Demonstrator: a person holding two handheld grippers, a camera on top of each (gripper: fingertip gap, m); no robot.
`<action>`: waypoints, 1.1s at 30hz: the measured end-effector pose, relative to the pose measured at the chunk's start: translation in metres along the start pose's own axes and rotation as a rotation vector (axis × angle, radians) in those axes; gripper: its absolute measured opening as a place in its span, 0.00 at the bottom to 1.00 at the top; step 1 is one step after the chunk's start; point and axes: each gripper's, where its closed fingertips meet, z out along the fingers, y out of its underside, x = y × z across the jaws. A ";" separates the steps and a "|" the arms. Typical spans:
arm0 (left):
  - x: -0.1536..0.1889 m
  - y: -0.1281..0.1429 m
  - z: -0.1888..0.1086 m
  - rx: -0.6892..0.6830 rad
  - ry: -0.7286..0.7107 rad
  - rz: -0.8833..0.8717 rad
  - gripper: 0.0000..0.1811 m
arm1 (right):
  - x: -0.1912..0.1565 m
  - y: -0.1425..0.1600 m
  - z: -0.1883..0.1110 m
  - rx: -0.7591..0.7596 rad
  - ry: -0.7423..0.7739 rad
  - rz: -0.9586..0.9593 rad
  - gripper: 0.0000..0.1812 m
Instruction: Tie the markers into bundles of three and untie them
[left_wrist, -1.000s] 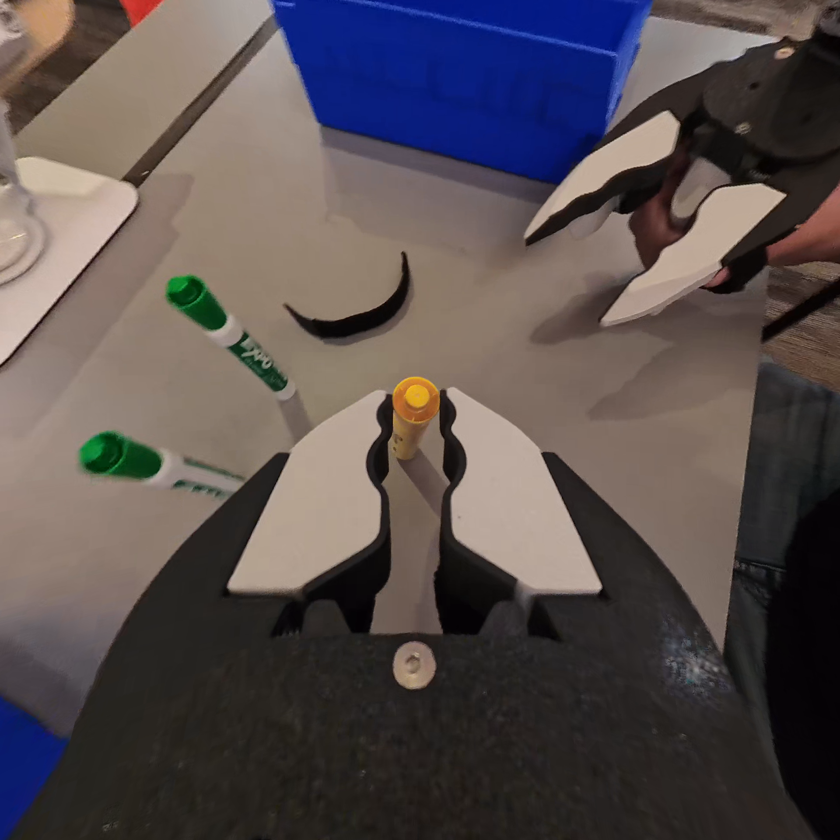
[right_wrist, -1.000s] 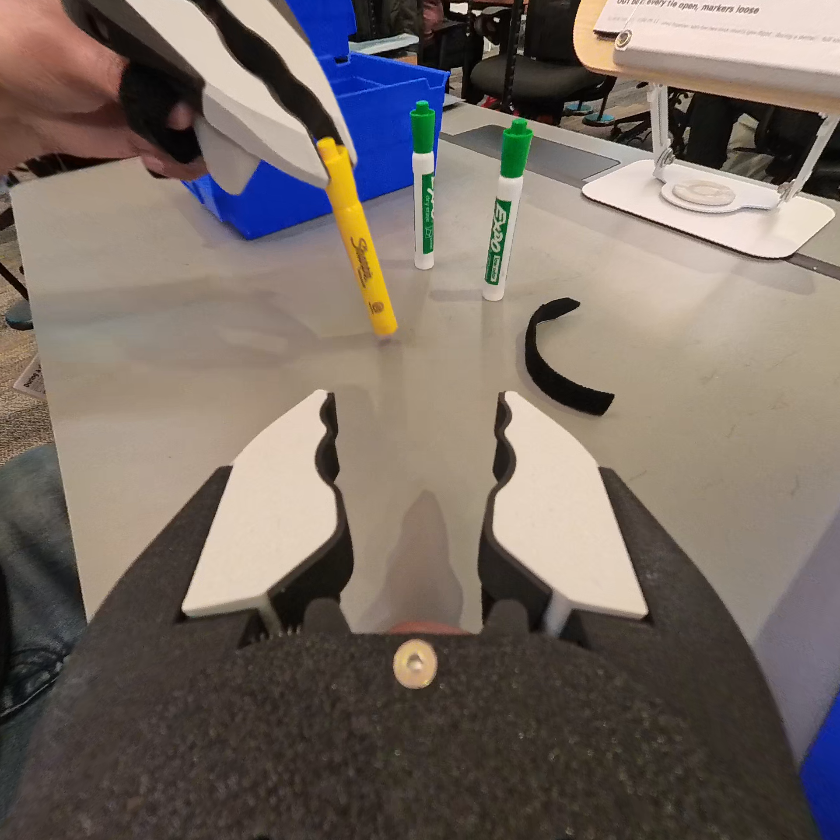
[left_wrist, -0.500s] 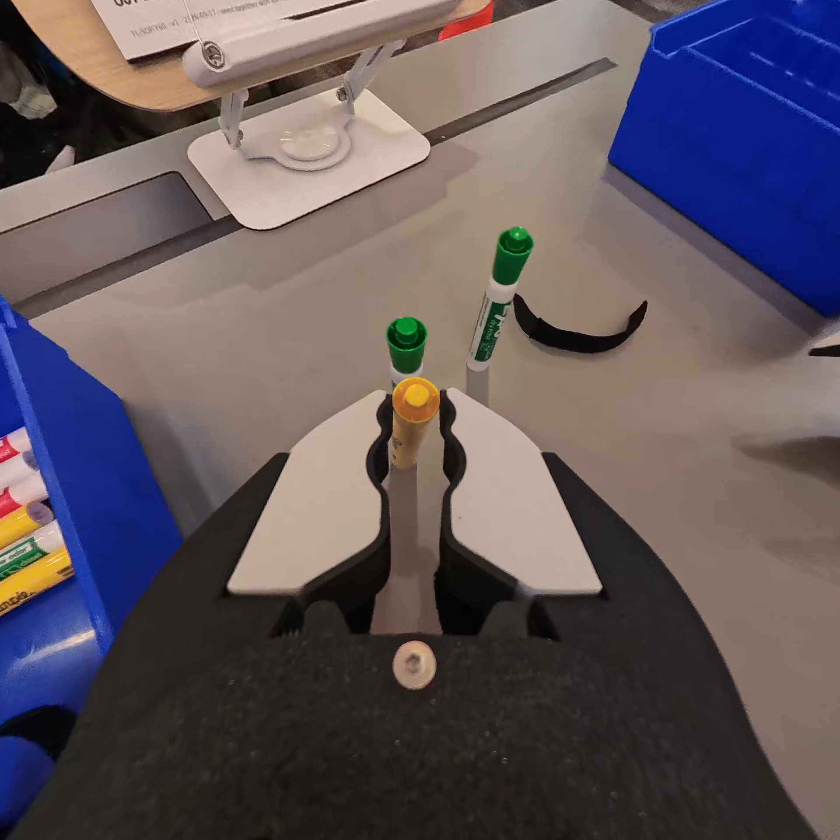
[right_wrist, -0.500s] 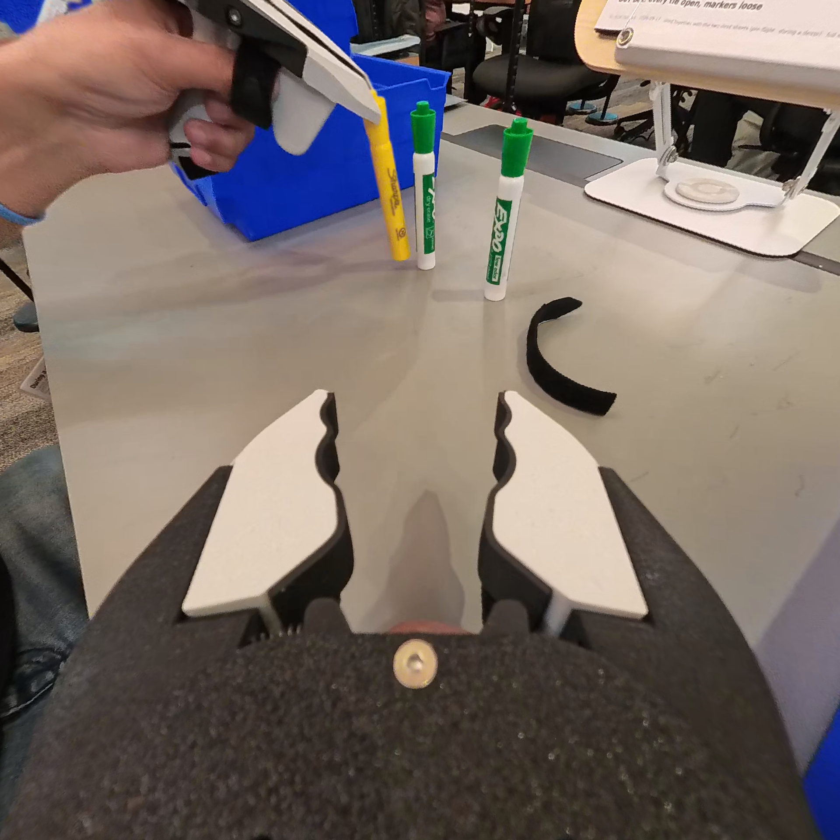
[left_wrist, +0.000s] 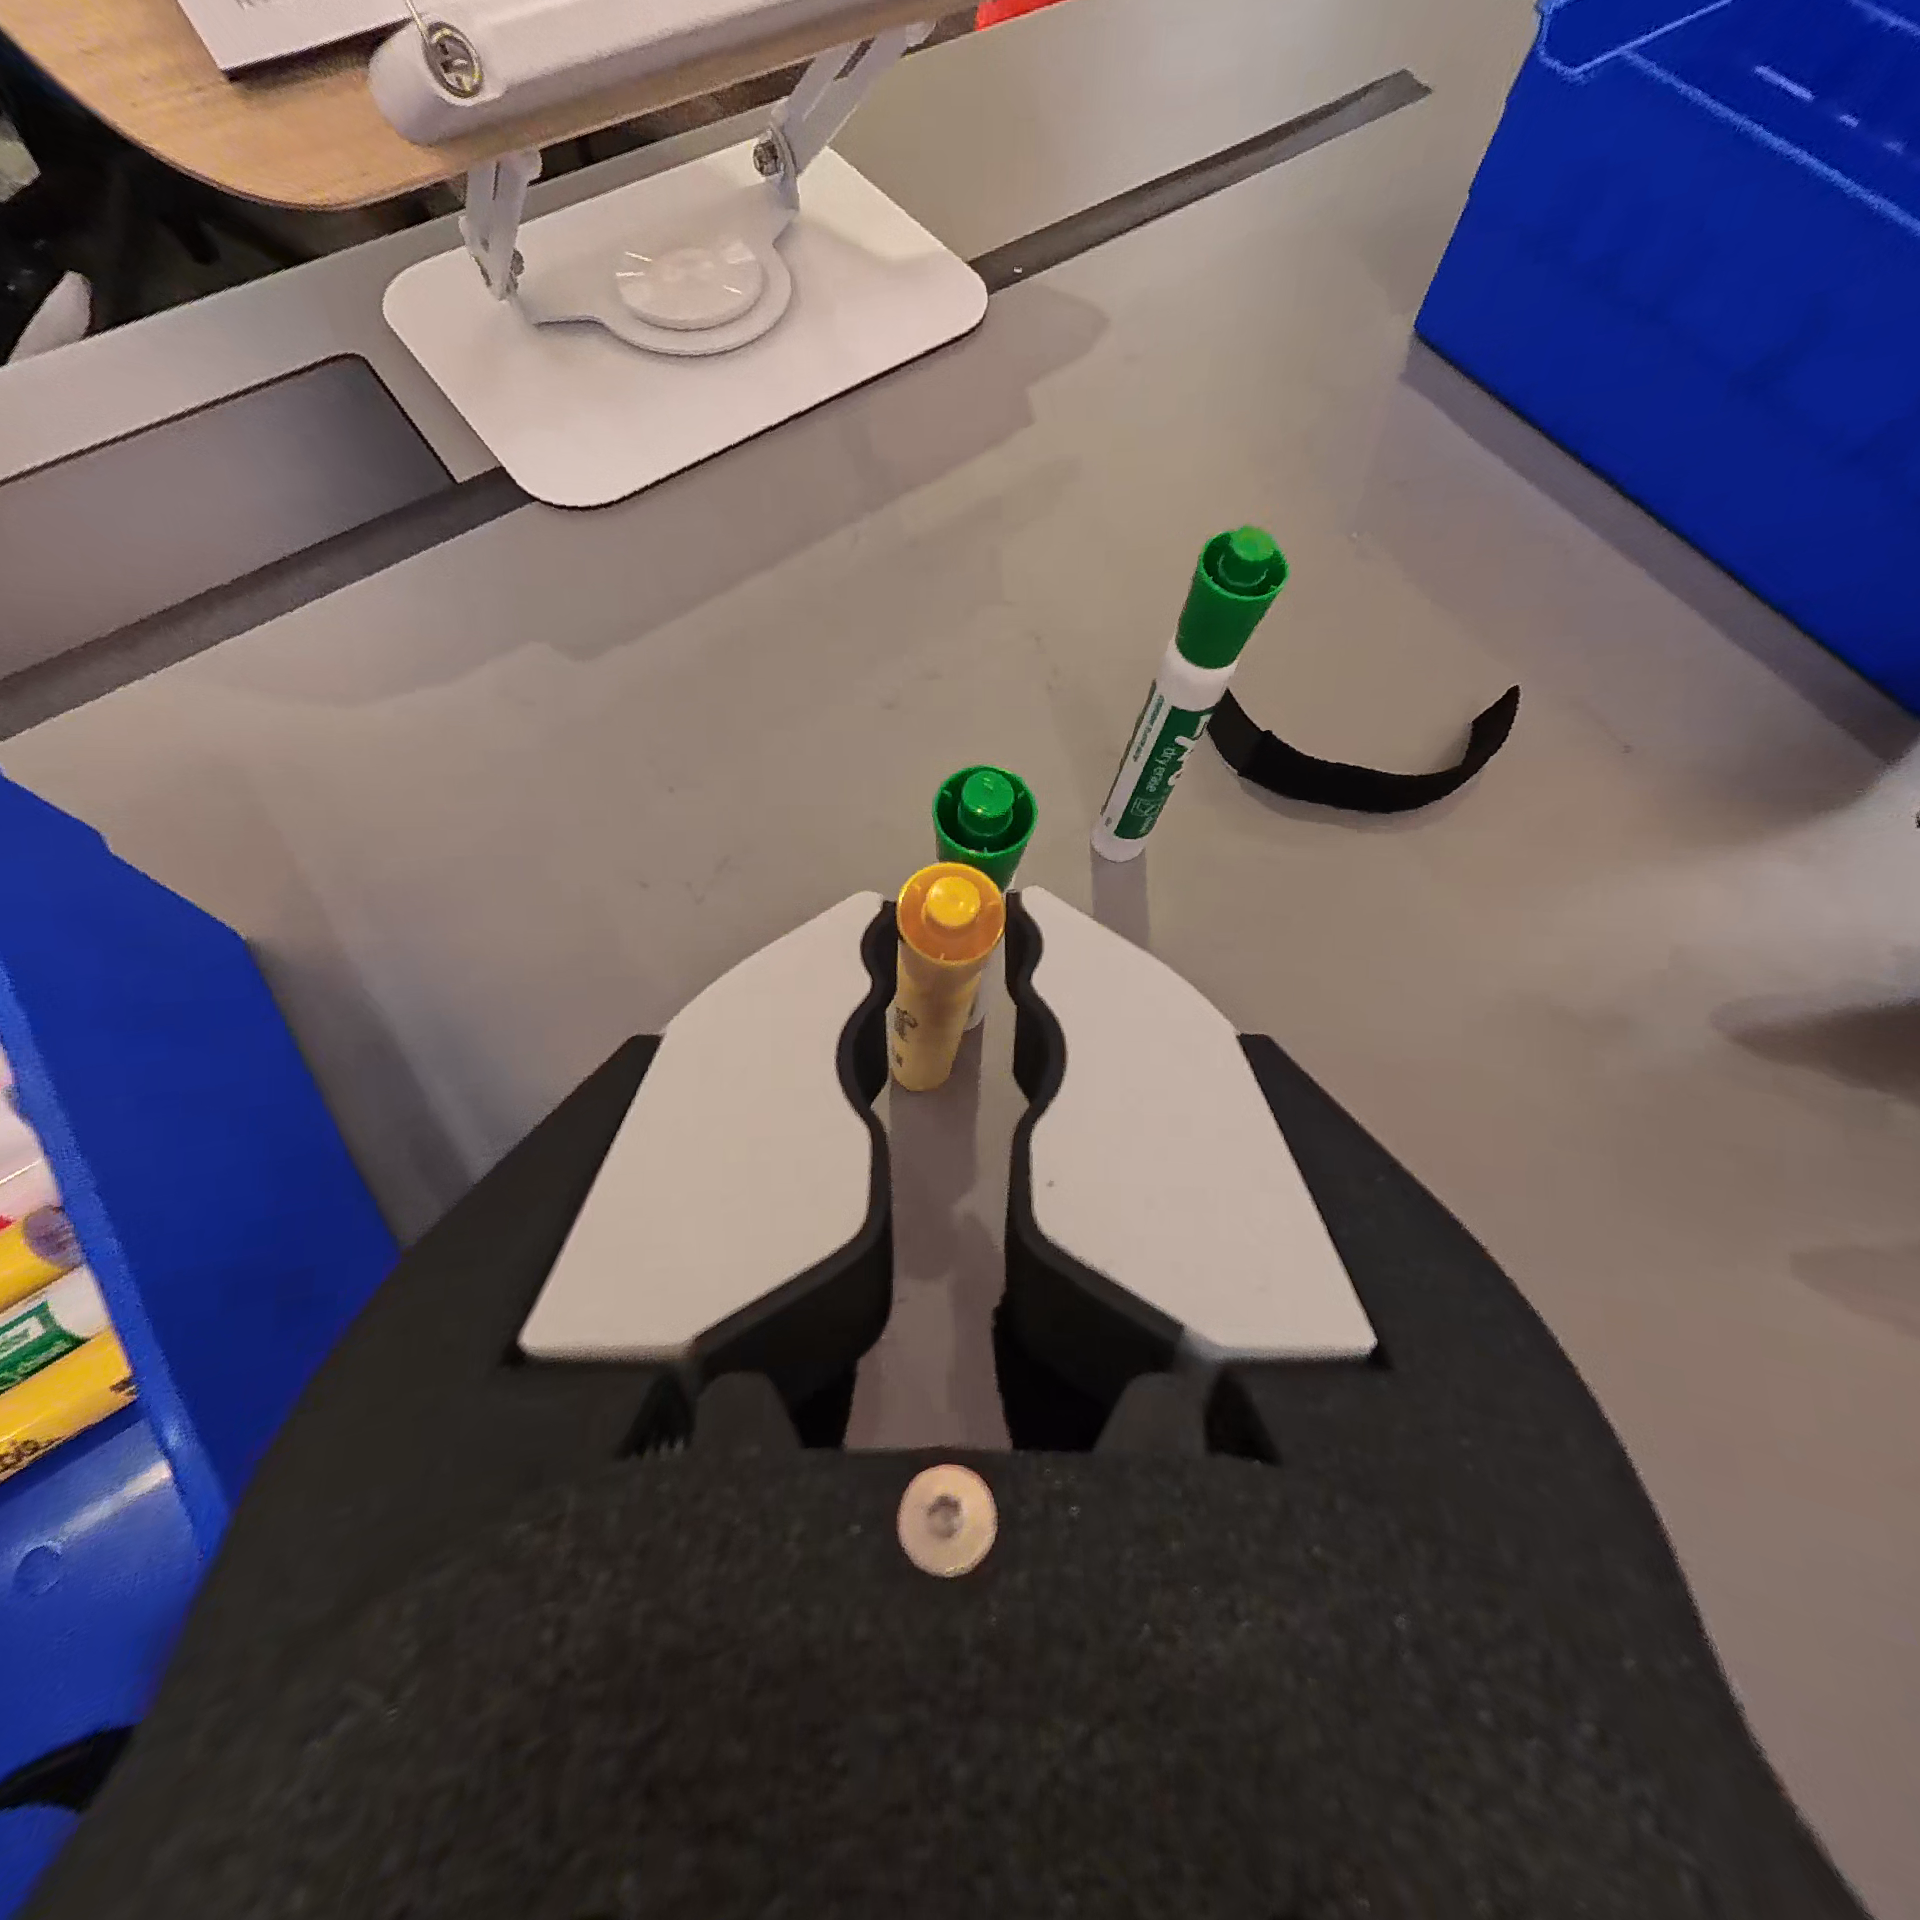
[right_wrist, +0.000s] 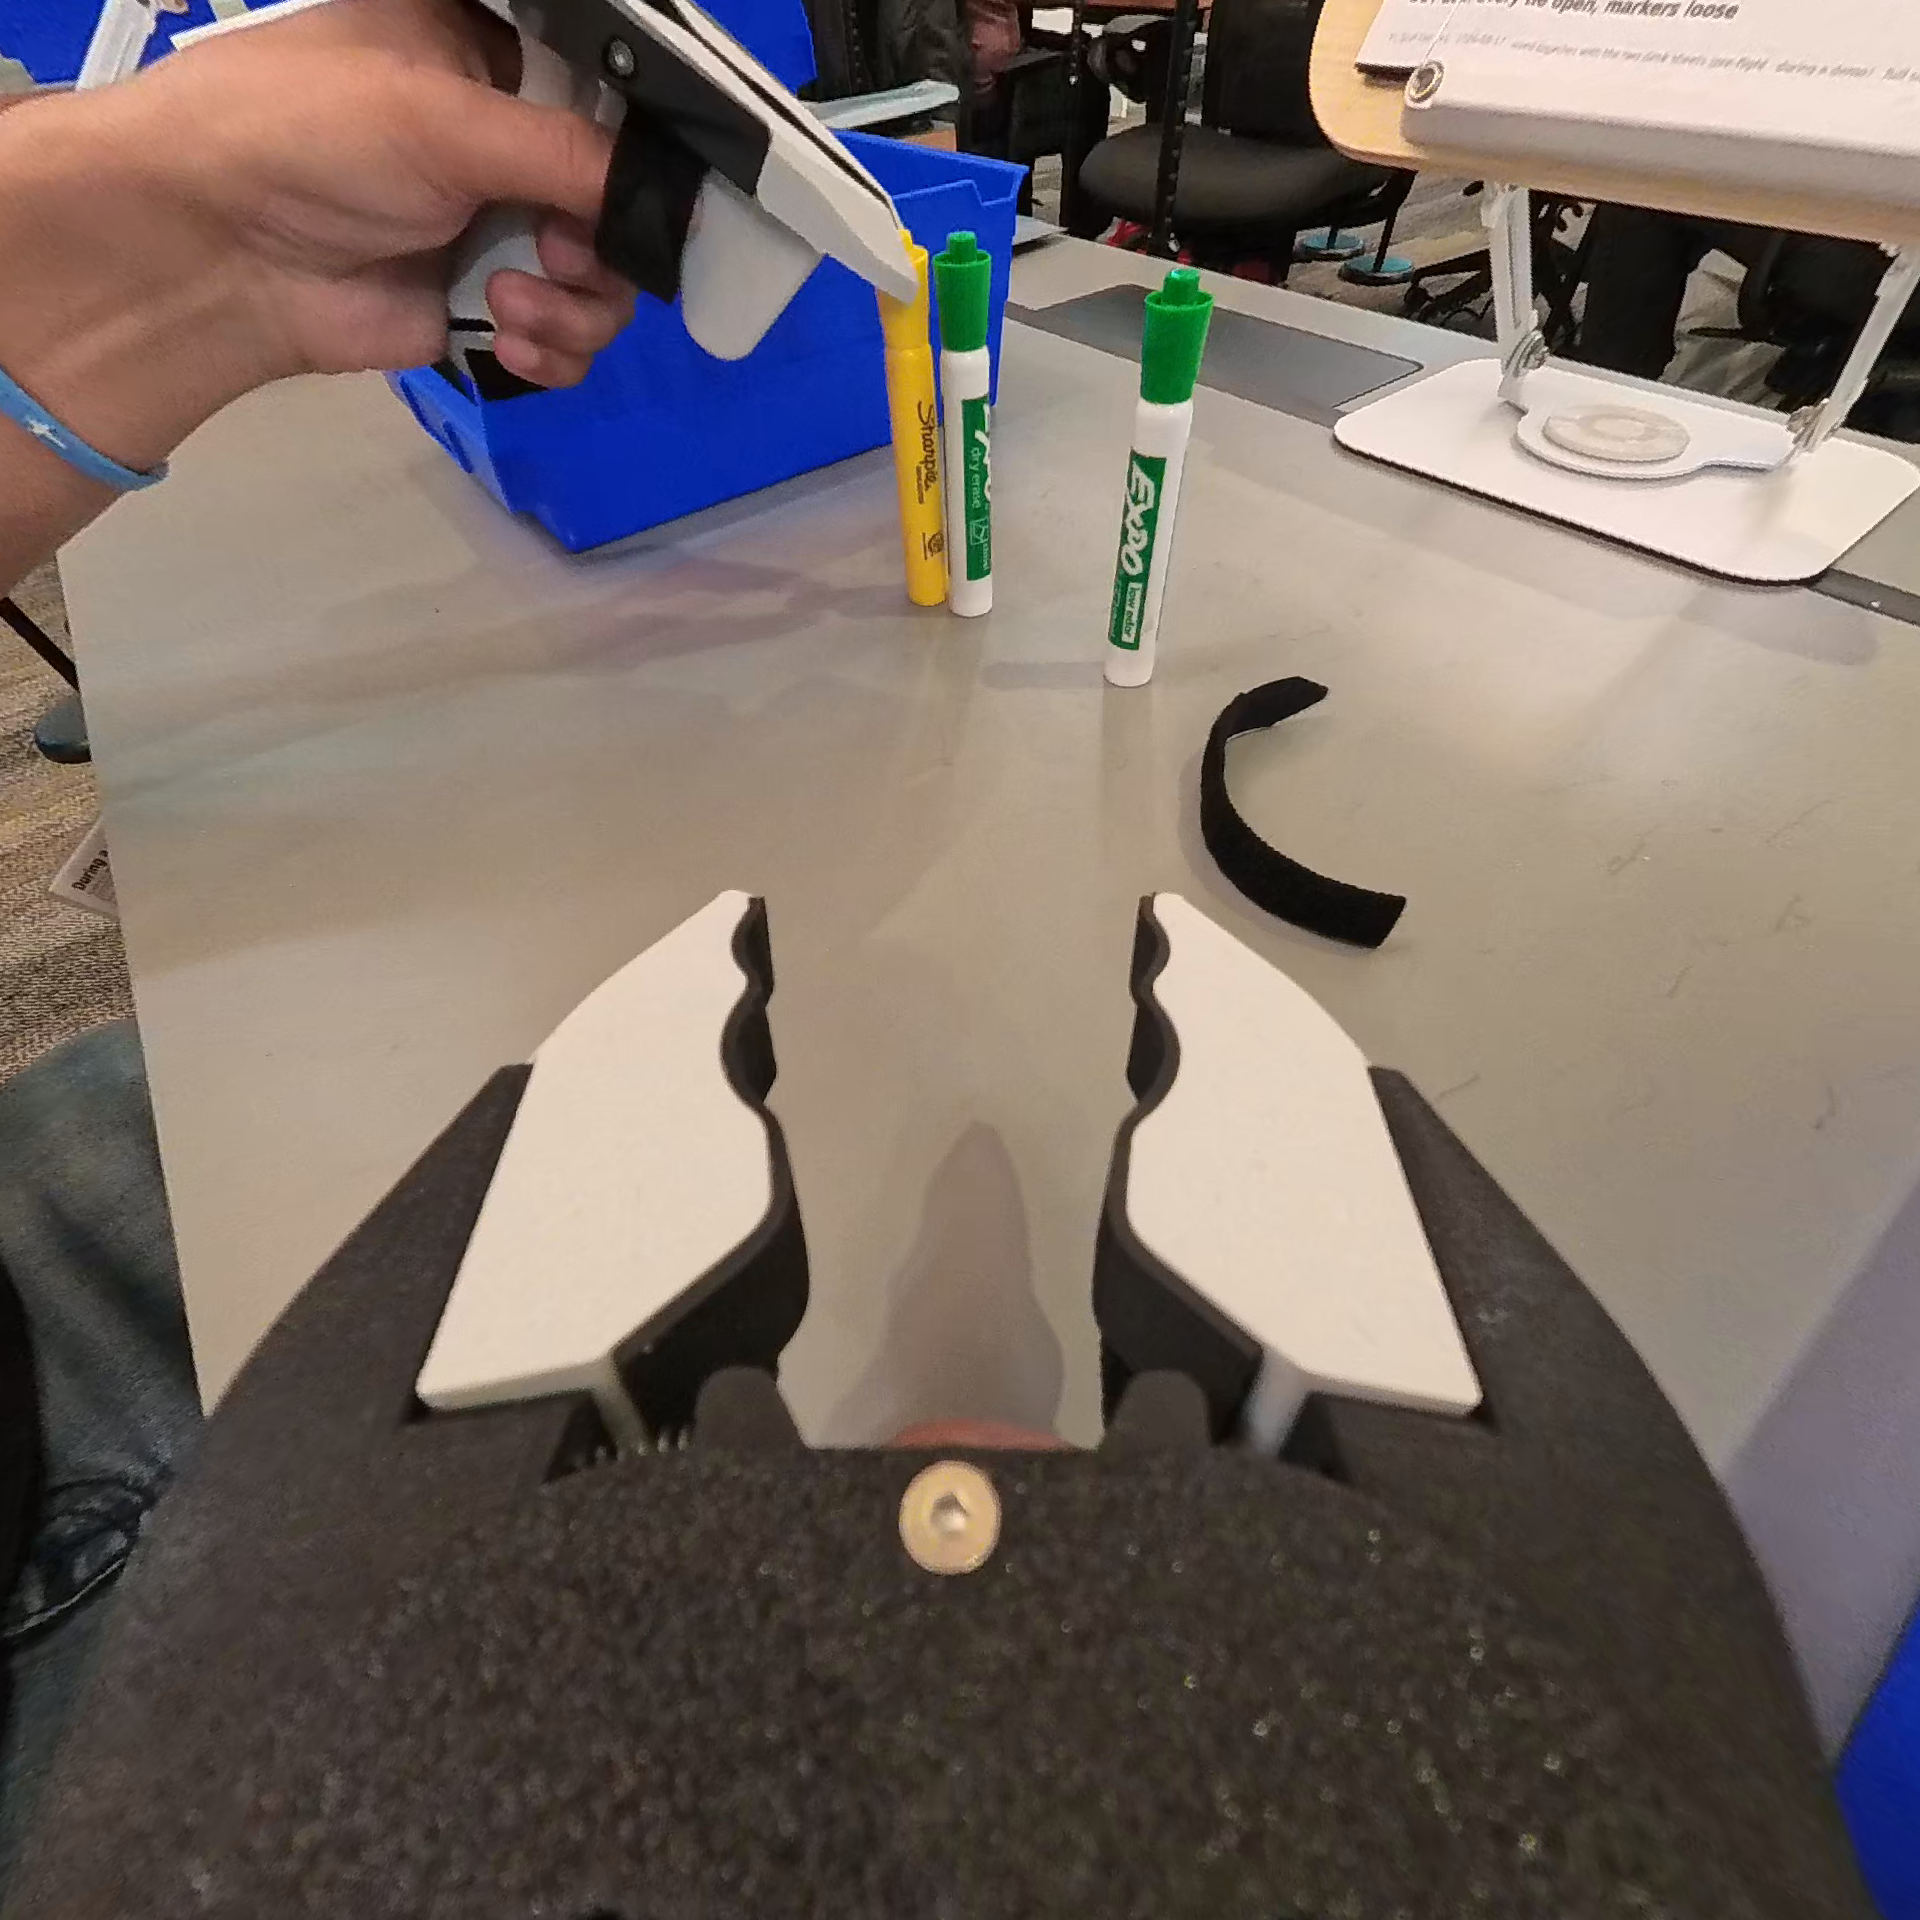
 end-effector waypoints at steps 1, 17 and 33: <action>0.000 0.000 0.000 0.003 0.007 -0.008 0.10 | 0.000 0.000 0.000 -0.001 0.000 0.000 0.37; 0.004 -0.002 0.002 0.031 0.033 0.000 0.10 | -0.001 0.001 0.001 -0.005 -0.001 -0.004 0.36; 0.004 0.002 0.003 0.039 0.031 -0.015 0.16 | -0.001 0.001 0.001 -0.007 -0.003 -0.002 0.36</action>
